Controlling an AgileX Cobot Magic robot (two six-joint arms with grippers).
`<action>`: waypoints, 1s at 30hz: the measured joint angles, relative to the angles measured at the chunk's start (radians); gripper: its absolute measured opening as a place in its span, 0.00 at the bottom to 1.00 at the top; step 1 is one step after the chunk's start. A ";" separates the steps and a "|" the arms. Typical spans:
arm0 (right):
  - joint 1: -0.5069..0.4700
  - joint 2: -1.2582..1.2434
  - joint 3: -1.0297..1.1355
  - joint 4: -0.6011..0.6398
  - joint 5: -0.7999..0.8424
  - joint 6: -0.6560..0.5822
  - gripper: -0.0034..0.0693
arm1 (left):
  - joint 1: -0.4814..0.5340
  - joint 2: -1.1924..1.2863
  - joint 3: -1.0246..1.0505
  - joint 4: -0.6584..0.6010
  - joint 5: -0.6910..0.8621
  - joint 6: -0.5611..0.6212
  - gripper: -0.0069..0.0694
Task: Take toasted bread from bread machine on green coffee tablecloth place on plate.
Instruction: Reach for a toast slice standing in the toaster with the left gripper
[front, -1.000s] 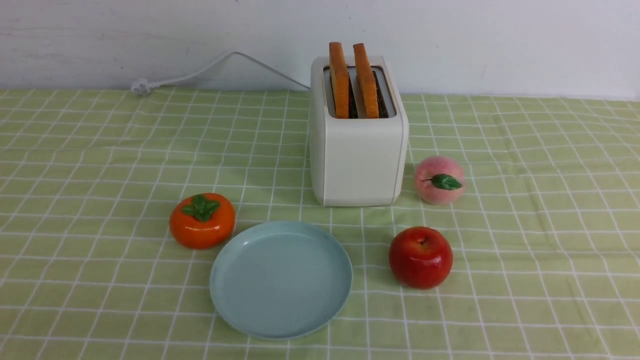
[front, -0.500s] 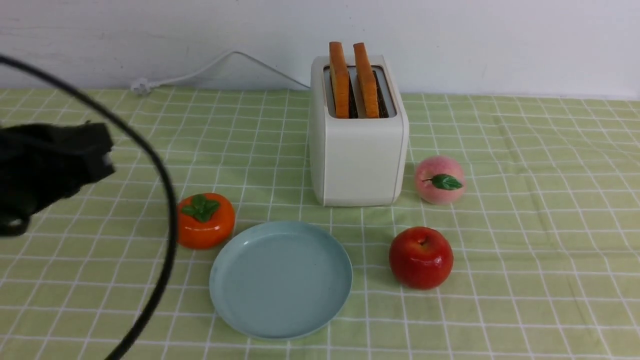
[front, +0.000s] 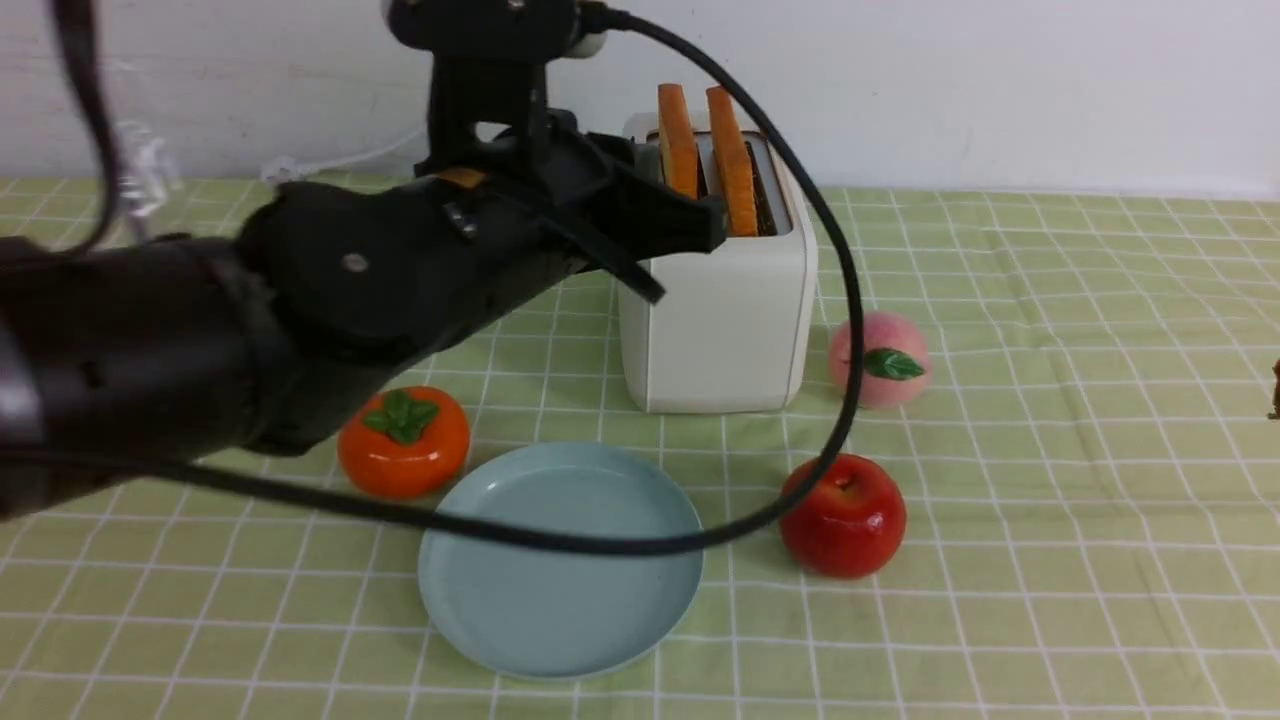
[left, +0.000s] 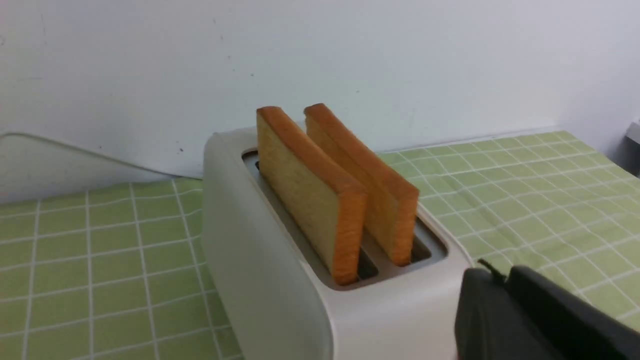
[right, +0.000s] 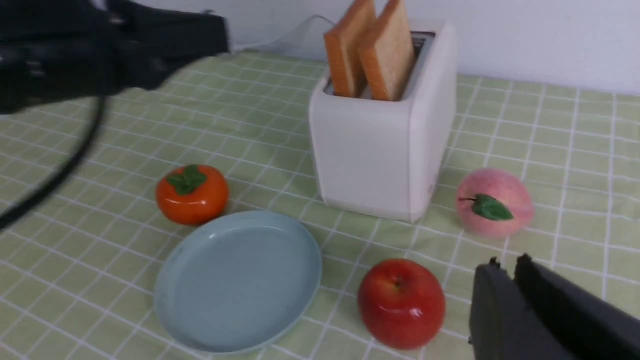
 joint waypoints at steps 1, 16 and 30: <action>0.000 -0.009 0.000 0.032 0.008 -0.039 0.12 | 0.000 0.040 -0.025 -0.008 -0.016 -0.005 0.25; 0.000 -0.332 0.263 0.098 -0.121 -0.202 0.05 | 0.001 0.169 -0.095 0.025 -0.018 -0.137 0.53; 0.000 -0.336 0.280 0.193 -0.170 -0.203 0.05 | 0.001 0.374 -0.255 0.141 -0.192 -0.188 0.53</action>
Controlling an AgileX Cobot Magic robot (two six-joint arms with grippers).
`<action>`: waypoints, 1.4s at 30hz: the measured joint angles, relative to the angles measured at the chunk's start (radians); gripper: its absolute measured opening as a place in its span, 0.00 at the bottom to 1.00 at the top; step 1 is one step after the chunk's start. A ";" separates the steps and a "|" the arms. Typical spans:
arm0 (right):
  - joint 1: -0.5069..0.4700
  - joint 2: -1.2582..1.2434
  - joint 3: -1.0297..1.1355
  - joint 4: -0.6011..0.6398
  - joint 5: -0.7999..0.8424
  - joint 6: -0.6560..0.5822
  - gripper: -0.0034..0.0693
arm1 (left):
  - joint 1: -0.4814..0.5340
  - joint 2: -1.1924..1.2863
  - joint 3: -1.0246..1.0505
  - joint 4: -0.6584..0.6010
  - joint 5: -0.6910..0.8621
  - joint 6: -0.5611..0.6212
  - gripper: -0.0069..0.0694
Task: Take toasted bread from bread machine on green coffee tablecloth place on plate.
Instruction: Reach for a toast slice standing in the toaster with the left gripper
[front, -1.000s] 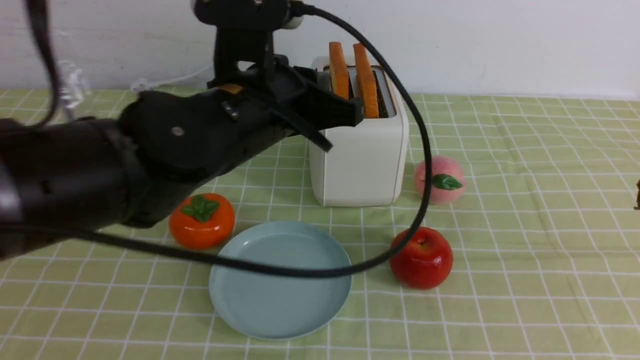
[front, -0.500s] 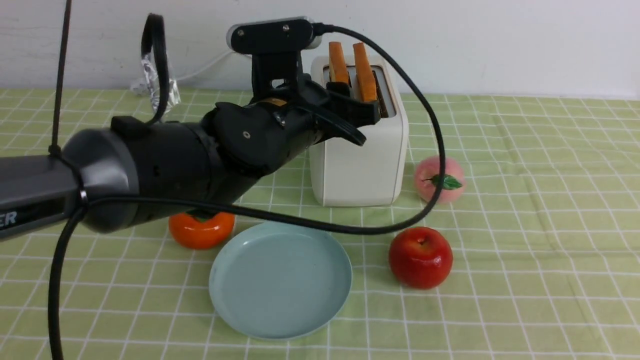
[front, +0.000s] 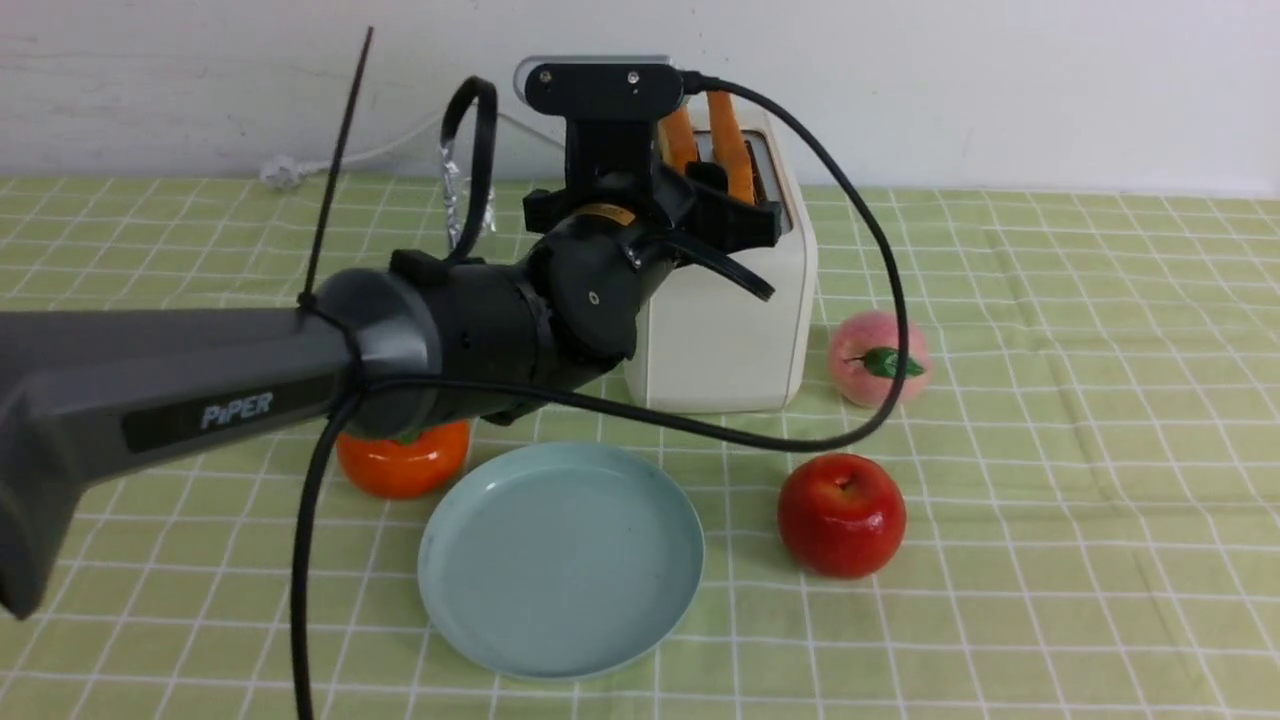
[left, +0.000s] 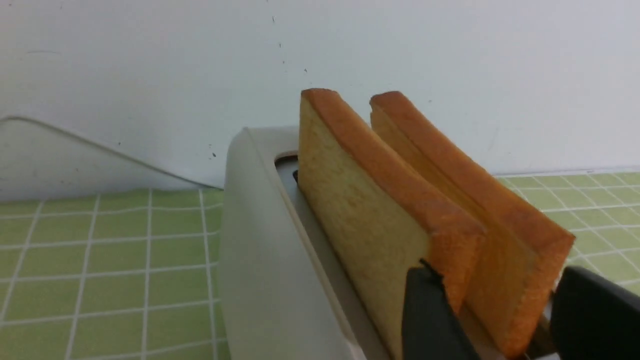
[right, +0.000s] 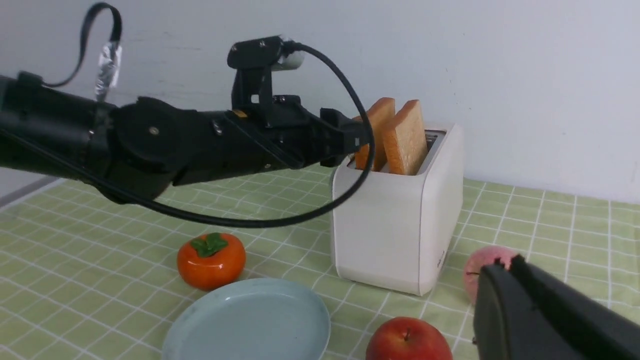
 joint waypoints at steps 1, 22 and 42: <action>0.000 0.000 0.000 0.000 0.000 0.000 0.06 | 0.002 0.021 -0.018 0.001 -0.006 0.000 0.53; 0.000 -0.004 0.000 0.027 -0.009 -0.052 0.08 | 0.066 0.122 -0.164 0.006 0.056 -0.008 0.22; 0.000 -0.004 0.000 0.053 -0.033 -0.052 0.09 | 0.066 -0.253 -0.164 -0.067 0.187 0.118 0.22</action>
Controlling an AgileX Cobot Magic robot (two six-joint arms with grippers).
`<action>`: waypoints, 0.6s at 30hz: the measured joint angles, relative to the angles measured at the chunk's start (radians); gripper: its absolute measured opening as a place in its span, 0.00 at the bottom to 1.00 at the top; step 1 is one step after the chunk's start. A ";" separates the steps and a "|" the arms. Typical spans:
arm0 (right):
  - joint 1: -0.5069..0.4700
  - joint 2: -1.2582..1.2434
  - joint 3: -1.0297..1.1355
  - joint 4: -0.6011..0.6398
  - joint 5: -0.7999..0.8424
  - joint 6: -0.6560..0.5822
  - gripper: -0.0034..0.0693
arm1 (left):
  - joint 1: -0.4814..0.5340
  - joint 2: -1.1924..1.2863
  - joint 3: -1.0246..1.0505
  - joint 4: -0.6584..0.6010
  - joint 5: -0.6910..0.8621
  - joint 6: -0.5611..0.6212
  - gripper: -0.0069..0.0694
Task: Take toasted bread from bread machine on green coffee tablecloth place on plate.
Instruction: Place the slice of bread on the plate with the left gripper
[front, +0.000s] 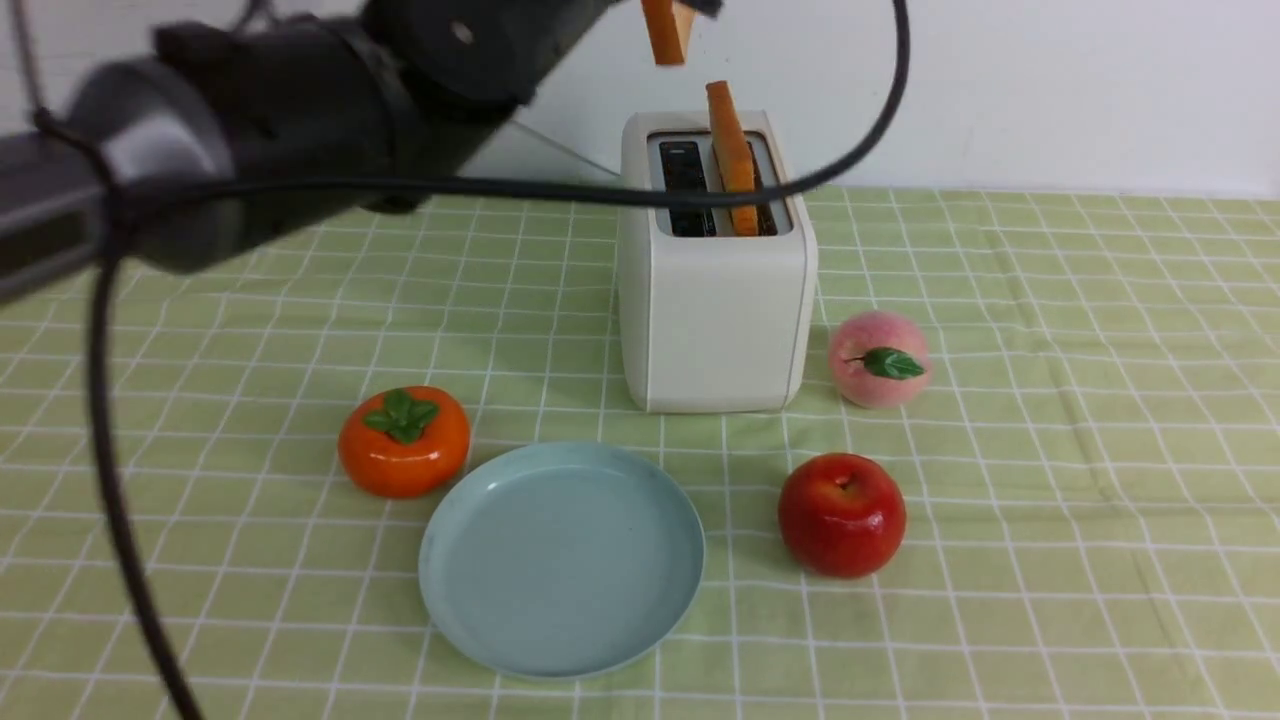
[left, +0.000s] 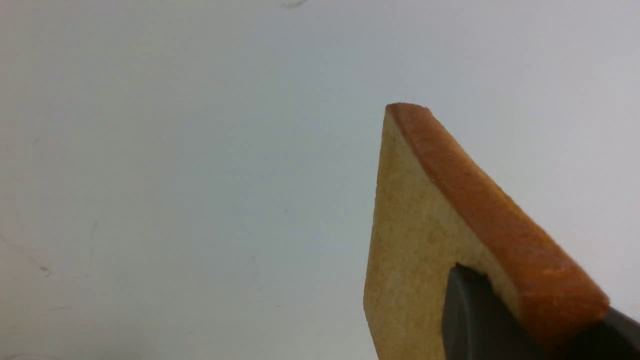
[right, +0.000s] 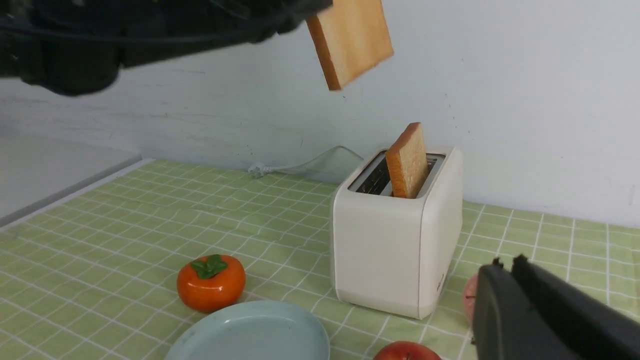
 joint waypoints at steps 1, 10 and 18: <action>0.000 0.000 0.000 0.000 -0.001 -0.001 0.09 | 0.004 -0.033 0.000 -0.041 0.095 0.041 0.22; 0.000 0.000 -0.029 0.000 0.059 -0.003 0.09 | 0.134 -0.231 0.135 -0.048 0.793 -0.038 0.22; 0.000 0.000 -0.041 0.000 0.128 -0.003 0.09 | 0.259 -0.186 0.337 0.114 0.988 -0.267 0.22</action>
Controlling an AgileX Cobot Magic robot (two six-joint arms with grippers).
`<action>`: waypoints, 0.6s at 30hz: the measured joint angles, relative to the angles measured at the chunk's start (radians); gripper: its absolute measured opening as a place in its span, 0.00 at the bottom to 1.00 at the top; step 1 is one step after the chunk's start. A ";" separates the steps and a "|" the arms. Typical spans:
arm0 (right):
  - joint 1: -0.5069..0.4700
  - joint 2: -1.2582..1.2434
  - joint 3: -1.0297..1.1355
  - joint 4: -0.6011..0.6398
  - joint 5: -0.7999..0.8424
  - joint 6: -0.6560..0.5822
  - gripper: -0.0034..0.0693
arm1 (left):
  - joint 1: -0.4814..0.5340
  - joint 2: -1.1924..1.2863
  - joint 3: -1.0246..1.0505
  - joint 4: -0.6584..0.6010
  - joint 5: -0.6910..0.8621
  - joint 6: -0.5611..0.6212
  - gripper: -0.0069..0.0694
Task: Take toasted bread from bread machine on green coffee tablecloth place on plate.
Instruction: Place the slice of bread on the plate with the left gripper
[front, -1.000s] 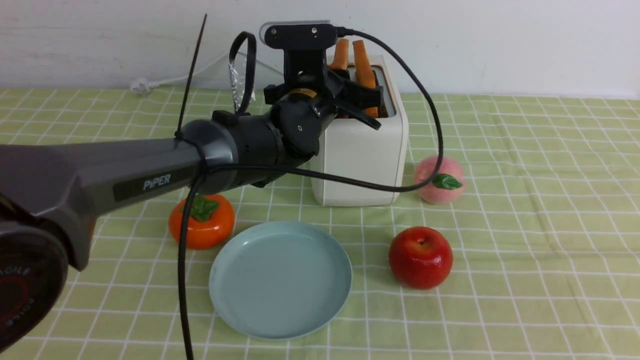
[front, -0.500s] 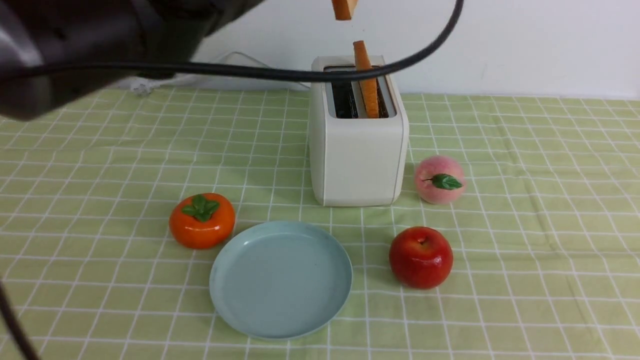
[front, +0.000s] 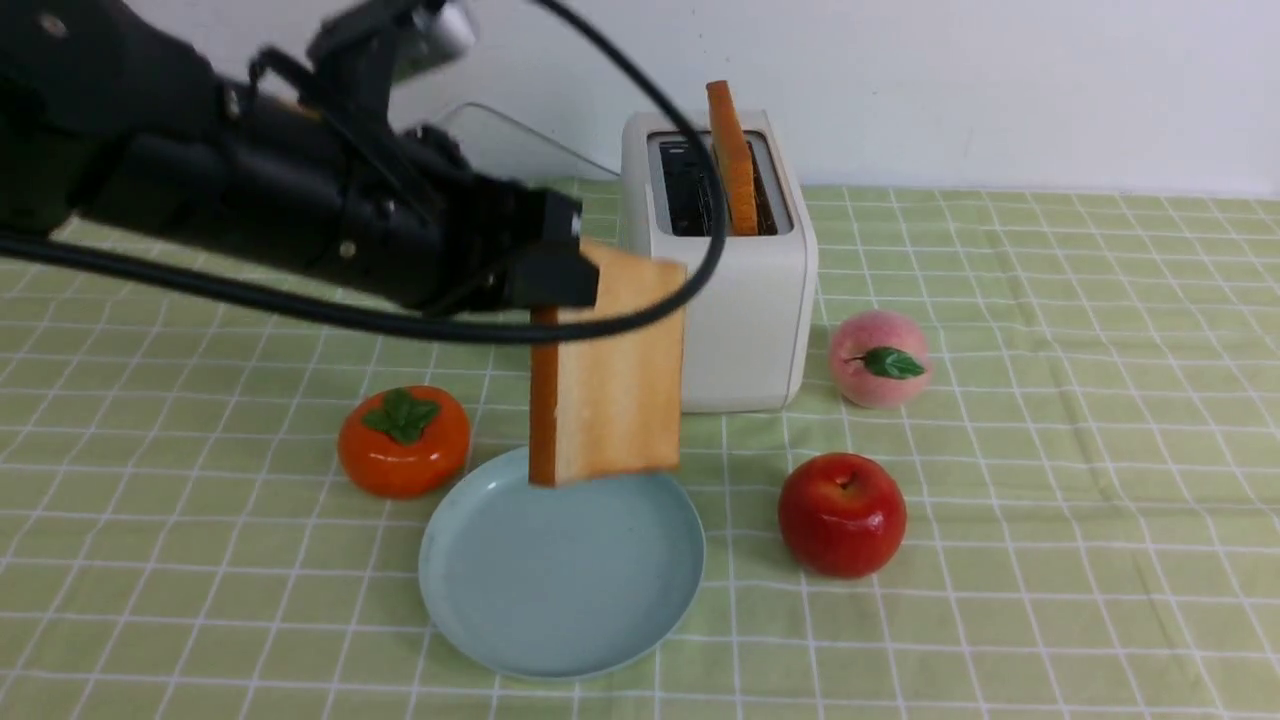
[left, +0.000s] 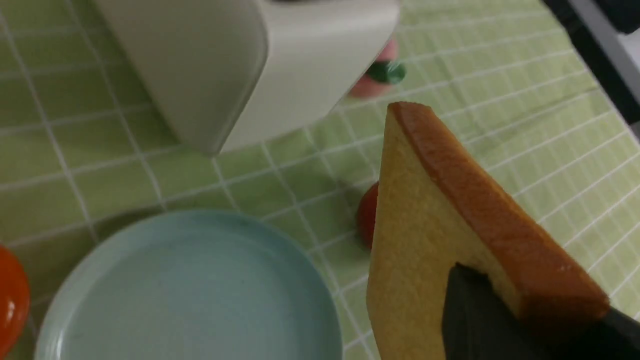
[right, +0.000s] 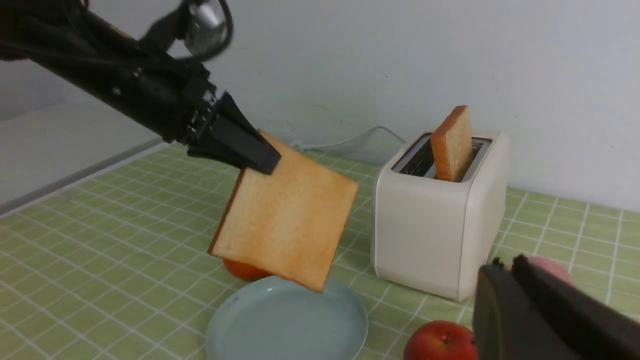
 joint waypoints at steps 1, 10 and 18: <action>0.000 0.000 0.000 0.000 0.006 0.000 0.09 | 0.000 0.015 0.008 0.001 -0.001 -0.001 0.22; 0.000 0.000 0.000 0.013 0.032 0.000 0.09 | 0.001 0.153 0.015 -0.005 -0.016 -0.006 0.22; 0.000 0.000 0.000 0.038 0.040 0.000 0.09 | 0.002 0.223 0.015 -0.007 -0.035 -0.008 0.22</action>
